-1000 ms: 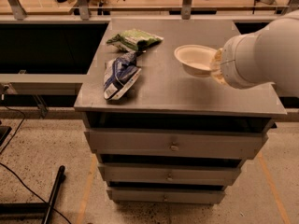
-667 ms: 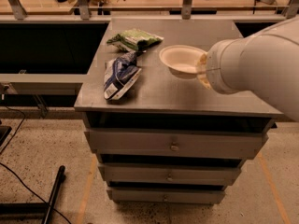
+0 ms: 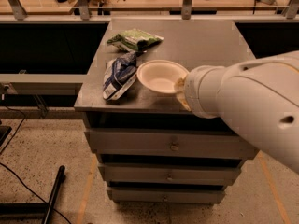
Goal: Move paper bowl near blue chip bag
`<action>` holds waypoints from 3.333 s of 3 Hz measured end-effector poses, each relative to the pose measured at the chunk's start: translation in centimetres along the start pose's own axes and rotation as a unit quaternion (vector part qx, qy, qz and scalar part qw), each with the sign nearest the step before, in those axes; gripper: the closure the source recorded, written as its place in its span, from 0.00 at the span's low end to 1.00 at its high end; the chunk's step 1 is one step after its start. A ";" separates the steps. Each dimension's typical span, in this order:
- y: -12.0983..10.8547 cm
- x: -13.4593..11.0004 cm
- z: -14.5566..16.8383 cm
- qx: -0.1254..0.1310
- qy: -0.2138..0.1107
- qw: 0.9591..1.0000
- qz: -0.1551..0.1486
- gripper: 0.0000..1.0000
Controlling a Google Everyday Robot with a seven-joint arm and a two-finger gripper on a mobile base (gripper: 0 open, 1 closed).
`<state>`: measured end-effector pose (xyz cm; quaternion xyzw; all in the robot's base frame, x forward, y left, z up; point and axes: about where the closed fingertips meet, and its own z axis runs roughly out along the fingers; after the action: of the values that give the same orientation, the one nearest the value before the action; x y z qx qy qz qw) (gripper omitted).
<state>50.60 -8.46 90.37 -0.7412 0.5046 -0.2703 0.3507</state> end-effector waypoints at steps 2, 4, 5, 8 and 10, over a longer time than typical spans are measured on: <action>2.0 -1.8 1.0 -0.009 -0.017 1.000 -0.022 0.83; 2.0 -1.9 1.0 -0.009 -0.018 1.000 -0.023 0.37; 2.0 -2.0 1.1 -0.010 -0.019 1.000 -0.023 0.14; 2.0 -1.5 1.1 -0.019 -0.034 0.999 0.003 0.00; 1.4 3.5 -1.0 -0.004 -0.056 0.997 0.062 0.00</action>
Offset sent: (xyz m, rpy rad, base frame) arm -0.0091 0.0128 -0.0200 -0.0189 0.0120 0.0470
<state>50.25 -12.36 90.03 -0.7240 0.5298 -0.2044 0.3917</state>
